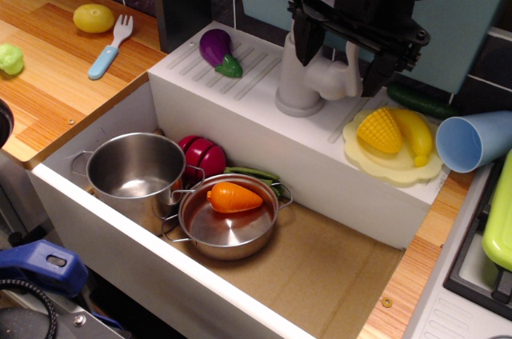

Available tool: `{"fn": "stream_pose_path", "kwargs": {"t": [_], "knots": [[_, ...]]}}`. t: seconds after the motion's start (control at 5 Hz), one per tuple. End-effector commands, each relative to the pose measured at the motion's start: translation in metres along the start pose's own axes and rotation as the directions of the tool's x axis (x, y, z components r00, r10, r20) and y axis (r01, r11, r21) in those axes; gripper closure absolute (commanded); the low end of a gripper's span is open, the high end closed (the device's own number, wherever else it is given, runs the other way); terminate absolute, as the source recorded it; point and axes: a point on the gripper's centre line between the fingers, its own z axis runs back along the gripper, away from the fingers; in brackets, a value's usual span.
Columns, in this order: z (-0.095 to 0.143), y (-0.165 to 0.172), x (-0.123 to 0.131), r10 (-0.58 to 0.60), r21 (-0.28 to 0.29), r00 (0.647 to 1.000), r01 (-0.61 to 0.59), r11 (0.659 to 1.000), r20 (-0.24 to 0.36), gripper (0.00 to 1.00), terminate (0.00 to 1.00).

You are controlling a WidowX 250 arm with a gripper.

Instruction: Turn lever vertical to front

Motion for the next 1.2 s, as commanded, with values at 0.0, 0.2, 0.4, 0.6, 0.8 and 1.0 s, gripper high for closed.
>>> {"fn": "stream_pose_path", "kwargs": {"t": [0.0,0.2,0.4,0.6,0.8,1.0], "knots": [[0.0,0.0,0.0,0.0,0.0,1.0,0.0,1.0,0.0,0.0,0.0],[-0.003,-0.001,0.018,-0.016,0.036,0.997,0.013,0.999,0.076,0.0,0.0],[-0.003,-0.002,0.033,-0.025,0.057,0.991,0.017,0.998,0.135,0.0,0.0],[0.0,0.002,0.047,-0.035,0.049,0.989,0.028,0.998,0.146,0.0,0.0],[0.003,0.004,0.056,-0.033,0.035,0.989,0.028,0.999,0.141,0.0,0.0],[-0.005,0.005,0.061,-0.014,0.013,0.991,0.012,1.0,0.135,0.0,0.0]]}}
